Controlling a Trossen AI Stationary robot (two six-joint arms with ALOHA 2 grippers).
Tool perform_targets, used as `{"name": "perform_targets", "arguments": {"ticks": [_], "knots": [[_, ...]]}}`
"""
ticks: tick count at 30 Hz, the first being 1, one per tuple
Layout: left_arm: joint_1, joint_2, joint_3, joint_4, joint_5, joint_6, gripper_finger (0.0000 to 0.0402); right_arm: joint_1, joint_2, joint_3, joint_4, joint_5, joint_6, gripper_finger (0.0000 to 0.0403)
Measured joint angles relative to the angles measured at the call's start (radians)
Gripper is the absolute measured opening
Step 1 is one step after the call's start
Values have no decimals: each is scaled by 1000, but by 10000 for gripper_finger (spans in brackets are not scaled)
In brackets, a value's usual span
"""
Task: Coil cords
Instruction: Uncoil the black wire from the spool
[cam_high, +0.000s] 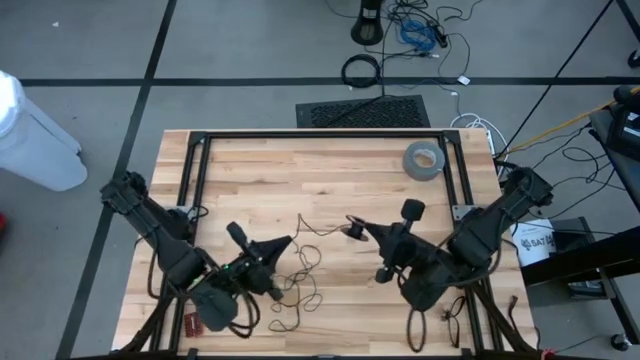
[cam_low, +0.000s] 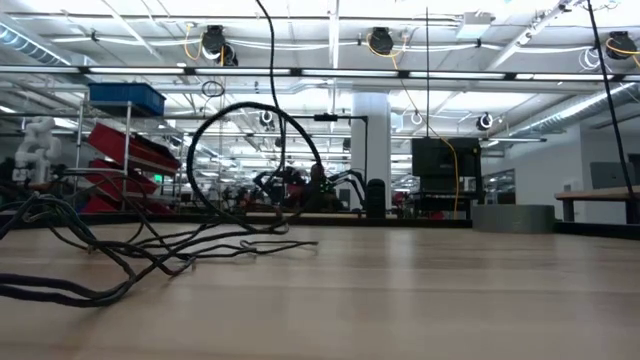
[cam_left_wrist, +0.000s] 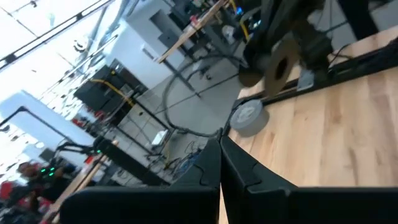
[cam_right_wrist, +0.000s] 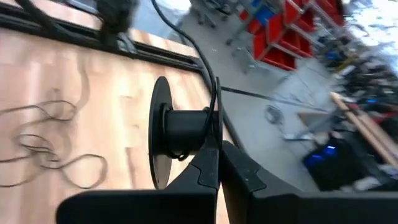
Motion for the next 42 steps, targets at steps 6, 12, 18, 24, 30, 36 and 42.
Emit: {"name": "perform_targets", "arguments": {"ticks": [6, 12, 18, 24, 30, 36, 42], "knots": [[-26, -1, 0, 107, 53, 73, 1, -63, 54, 0, -3, 184, -18, 0], [-28, -1, 0, 179, 190, 124, 1, -143, 73, 0, 1, 338, -51, 0], [-28, 0, 0, 177, 296, 130, 1, -229, 67, 0, 2, 409, -93, 0], [-28, 0, 0, 175, 413, 123, 1, -322, 65, 0, 2, 403, -122, 0], [-23, 0, 0, 169, 440, 120, 1, -387, 62, 0, 26, 328, -162, 0], [-9, 0, 0, 144, 487, 102, 1, -395, 45, 0, 243, 239, -358, 0], [12, 1, 0, 141, 547, 70, 1, -388, 22, 0, 511, 136, -584, 0]]}}
